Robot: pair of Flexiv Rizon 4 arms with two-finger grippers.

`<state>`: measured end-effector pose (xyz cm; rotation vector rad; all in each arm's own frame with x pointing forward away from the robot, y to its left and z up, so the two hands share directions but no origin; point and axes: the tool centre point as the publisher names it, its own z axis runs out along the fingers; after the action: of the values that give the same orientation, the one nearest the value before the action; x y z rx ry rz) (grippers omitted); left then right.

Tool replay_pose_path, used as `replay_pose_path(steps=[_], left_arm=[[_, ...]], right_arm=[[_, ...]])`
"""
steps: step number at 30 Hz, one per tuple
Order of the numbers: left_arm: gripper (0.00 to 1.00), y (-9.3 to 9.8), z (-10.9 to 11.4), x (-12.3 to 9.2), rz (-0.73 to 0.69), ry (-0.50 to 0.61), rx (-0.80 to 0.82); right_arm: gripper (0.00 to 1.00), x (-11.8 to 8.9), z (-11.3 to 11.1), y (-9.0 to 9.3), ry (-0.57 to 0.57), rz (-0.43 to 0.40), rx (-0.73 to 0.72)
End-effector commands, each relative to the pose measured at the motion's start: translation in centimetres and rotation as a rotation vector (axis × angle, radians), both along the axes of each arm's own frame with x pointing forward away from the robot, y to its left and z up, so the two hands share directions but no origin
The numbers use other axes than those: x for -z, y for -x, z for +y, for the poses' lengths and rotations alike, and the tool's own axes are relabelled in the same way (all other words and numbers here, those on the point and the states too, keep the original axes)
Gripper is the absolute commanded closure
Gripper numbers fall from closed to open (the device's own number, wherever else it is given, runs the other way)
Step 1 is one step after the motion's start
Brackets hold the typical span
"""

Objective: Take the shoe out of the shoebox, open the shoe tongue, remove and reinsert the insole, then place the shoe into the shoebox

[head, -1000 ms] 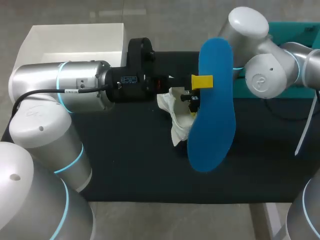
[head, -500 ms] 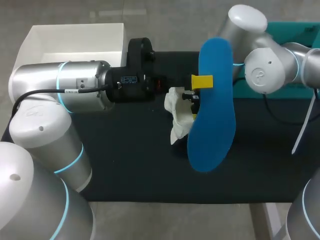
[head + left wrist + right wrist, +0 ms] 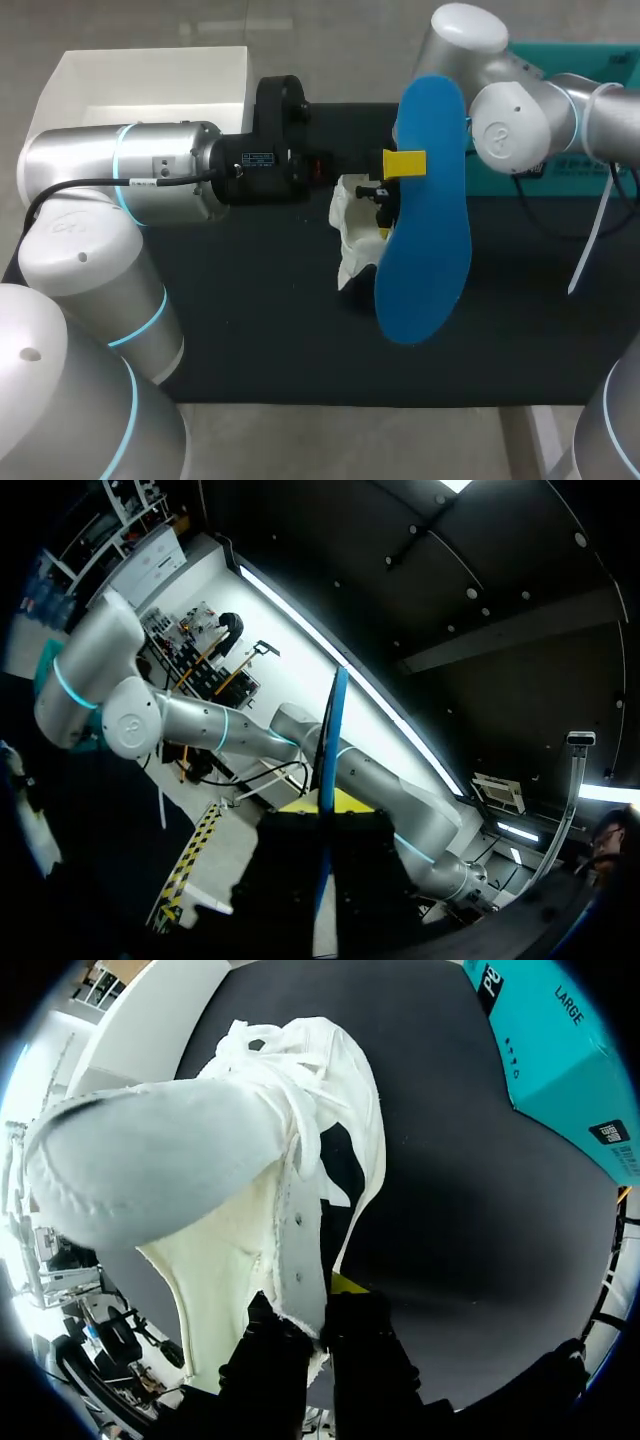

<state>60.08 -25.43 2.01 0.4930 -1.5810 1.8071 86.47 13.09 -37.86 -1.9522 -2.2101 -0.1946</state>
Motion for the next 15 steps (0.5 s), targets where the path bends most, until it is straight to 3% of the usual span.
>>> replay_pose_path(steps=[1, 15], left_arm=[[1.0, -0.1, -0.4, 0.0, 0.0, 0.003, -0.001], [1.0, -0.1, -0.4, 0.0, 0.0, 0.003, -0.001]], right_arm=[[1.0, 0.7, 0.1, 0.6, -0.011, -0.009, 0.01], [1.0, 1.4, -0.3, 1.6, 0.007, 0.005, 0.082]])
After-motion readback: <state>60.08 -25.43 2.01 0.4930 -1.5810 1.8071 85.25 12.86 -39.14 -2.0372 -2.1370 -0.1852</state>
